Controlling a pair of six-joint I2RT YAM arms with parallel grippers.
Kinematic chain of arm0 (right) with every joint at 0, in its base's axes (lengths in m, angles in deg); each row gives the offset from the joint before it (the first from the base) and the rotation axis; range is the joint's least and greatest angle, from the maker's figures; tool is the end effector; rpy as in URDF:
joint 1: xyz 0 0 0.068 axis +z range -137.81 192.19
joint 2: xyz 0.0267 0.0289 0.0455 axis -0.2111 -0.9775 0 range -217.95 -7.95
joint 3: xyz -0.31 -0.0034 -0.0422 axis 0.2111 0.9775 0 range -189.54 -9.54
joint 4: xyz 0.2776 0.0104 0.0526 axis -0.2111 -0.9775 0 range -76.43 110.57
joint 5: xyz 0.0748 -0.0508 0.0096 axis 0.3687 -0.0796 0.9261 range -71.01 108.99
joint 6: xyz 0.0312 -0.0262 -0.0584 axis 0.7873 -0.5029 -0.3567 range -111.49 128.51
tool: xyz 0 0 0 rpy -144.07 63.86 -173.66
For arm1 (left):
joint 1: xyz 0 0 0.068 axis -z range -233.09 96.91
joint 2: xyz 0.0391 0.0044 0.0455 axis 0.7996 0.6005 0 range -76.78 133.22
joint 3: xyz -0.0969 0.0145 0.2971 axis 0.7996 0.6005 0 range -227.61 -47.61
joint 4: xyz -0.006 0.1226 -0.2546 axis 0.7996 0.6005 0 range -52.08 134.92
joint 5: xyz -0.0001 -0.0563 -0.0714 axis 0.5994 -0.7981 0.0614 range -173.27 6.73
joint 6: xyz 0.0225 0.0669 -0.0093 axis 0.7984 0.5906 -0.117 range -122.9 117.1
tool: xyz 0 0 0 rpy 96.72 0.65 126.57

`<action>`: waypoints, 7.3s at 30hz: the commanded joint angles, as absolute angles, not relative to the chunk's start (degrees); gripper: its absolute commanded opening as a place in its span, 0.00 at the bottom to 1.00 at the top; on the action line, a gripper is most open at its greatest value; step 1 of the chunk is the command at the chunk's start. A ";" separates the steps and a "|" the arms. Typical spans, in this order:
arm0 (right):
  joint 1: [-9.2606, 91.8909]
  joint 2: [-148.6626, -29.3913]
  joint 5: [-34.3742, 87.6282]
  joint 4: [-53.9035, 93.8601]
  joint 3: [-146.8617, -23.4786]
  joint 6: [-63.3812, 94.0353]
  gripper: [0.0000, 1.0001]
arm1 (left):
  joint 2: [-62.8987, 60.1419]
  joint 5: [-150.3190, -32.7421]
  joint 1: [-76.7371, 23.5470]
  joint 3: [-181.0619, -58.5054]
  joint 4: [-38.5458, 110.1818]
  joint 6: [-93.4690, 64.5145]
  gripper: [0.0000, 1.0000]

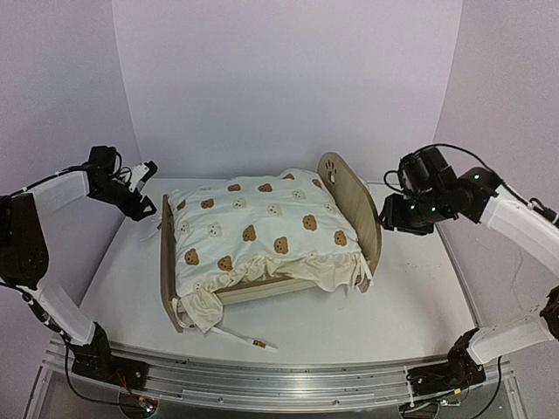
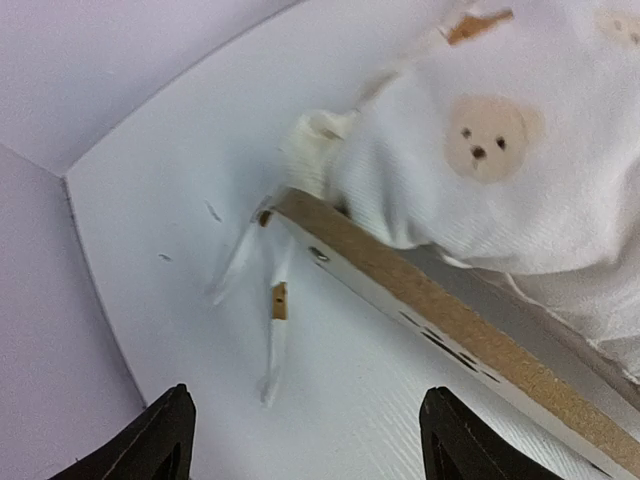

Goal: Set up the pet bed

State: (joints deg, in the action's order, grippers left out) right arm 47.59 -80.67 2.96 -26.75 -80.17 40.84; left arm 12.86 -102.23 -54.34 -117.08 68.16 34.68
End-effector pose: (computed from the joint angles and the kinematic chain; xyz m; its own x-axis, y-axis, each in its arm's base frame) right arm 0.2406 0.1513 0.3562 -0.7425 0.1028 -0.6619 -0.0158 0.9852 0.1707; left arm 0.3726 -0.0108 0.2830 -0.4971 0.5660 -0.6577 0.6176 0.7632 0.1900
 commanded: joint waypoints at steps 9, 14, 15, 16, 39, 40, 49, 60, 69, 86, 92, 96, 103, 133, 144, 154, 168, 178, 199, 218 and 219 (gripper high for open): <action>61.08 -90.96 7.04 -30.33 -97.01 27.66 0.51 | -0.72 -118.91 -35.12 -131.38 100.90 36.64 0.71; 65.65 -99.55 13.52 -25.84 -95.91 29.18 0.61 | 0.02 -113.17 -21.73 -124.32 104.37 37.94 0.82; 65.94 -100.52 14.24 -24.09 -94.97 30.19 0.66 | 0.54 -112.30 -19.95 -123.45 103.51 37.52 0.87; 66.27 -101.64 14.85 -22.54 -93.94 31.36 0.68 | 1.29 -111.58 -18.06 -122.73 102.43 36.83 0.95; 61.99 -104.54 6.92 -20.30 -88.96 34.64 0.00 | 1.51 -82.92 -9.06 -116.16 94.98 35.51 0.37; 61.43 -103.72 7.57 -20.30 -88.98 34.41 0.00 | 1.35 -83.06 -9.13 -116.05 95.34 35.51 0.41; 60.42 -103.81 16.46 -20.16 -95.49 31.18 0.00 | 2.40 -86.26 -9.15 -115.29 94.59 35.07 0.36; 59.20 -101.11 18.48 -20.20 -99.52 29.32 0.00 | 0.97 -86.37 -10.43 -120.43 96.83 37.19 0.00; 56.65 -97.63 24.88 -20.20 -98.53 28.06 0.00 | -3.16 -88.60 -17.33 -128.94 105.78 42.09 0.00; 54.99 -100.70 31.34 -20.11 -89.45 31.13 0.13 | -5.35 -97.63 -19.43 -118.32 100.98 39.16 0.00; 55.32 -100.31 27.94 -20.12 -93.26 30.95 0.33 | -3.68 -97.29 -19.43 -117.90 95.71 38.25 0.00; 59.80 -99.05 26.22 -19.10 -95.66 25.88 0.43 | -3.67 -94.90 -19.43 -118.82 93.64 37.30 0.00; 74.15 -96.23 25.63 12.25 -82.70 15.50 0.51 | -2.70 -91.52 -19.42 -119.42 91.87 38.28 0.00; 83.71 -135.44 24.66 46.81 -99.65 36.00 0.23 | 0.29 -88.95 -19.44 -122.13 90.54 36.54 0.00; 83.73 -135.68 21.95 43.17 -98.04 36.76 0.26 | 0.60 -88.97 -19.44 -123.41 90.35 36.73 0.00; 83.71 -138.00 23.68 43.94 -103.02 35.83 0.00 | 0.74 -88.02 -19.44 -121.78 89.45 37.66 0.00; 83.28 -141.11 9.45 45.17 -113.87 23.71 0.00 | 1.14 -83.85 -20.39 -130.25 91.33 35.83 0.35; 81.25 -145.85 10.03 44.90 -124.98 20.59 0.00 | 0.50 -75.91 -24.16 -134.34 89.84 31.66 0.67; 81.31 -146.04 14.77 38.73 -118.08 23.74 0.00 | -7.04 -101.74 -27.87 -129.85 102.13 33.88 0.59; 79.40 -128.63 29.90 27.12 -107.77 28.28 0.47 | -5.78 -101.43 -27.77 -118.09 109.57 46.34 0.38; 79.23 -127.14 29.76 27.10 -105.25 29.26 0.48 | -5.11 -101.72 -27.67 -118.04 109.91 46.35 0.35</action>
